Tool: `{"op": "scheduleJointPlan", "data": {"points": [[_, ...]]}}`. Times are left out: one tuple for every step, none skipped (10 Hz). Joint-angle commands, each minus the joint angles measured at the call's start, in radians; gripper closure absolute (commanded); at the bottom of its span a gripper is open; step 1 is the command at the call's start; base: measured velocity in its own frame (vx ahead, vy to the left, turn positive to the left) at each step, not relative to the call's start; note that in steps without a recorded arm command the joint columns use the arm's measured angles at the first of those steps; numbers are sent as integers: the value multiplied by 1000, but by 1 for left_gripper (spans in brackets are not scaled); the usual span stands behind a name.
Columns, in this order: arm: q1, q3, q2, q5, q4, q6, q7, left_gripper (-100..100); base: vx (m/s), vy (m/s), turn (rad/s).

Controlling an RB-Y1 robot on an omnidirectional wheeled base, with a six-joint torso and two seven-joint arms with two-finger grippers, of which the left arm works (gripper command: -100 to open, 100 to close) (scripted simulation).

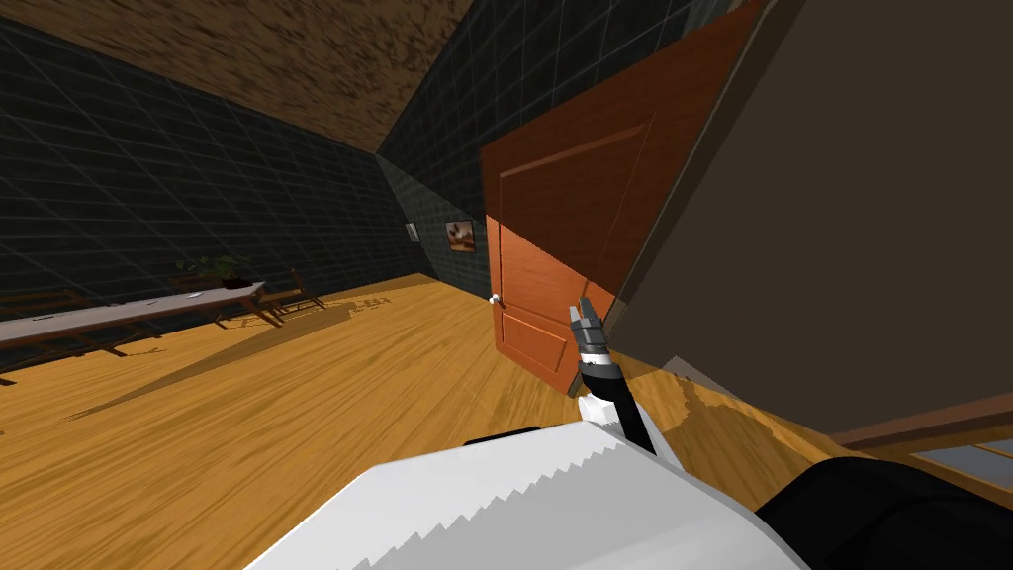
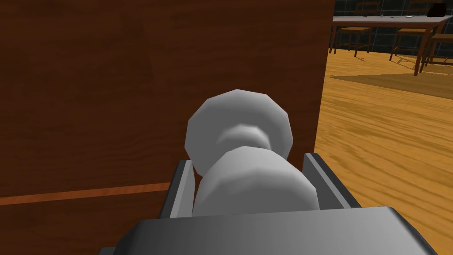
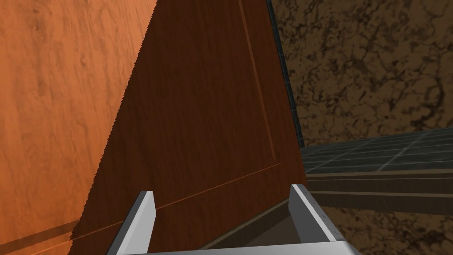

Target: Push the door open

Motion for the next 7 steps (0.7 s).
{"op": "scheduleJointPlan", "data": {"points": [[10, 20, 0, 17, 8, -15, 2, 100, 106, 174, 58], [13, 27, -4, 26, 9, -19, 2, 100, 112, 217, 52], [16, 33, -9, 35, 10, -23, 2, 100, 89, 180, 20], [20, 42, -15, 45, 11, -28, 1, 100, 95, 172, 68], [22, 48, -21, 53, 12, -31, 1, 100, 100, 205, 53], [25, 54, -28, 61, 13, -35, 1, 100, 102, 201, 41], [23, 48, -26, 56, 15, -30, 1, 100, 40, 88, 26]]}}
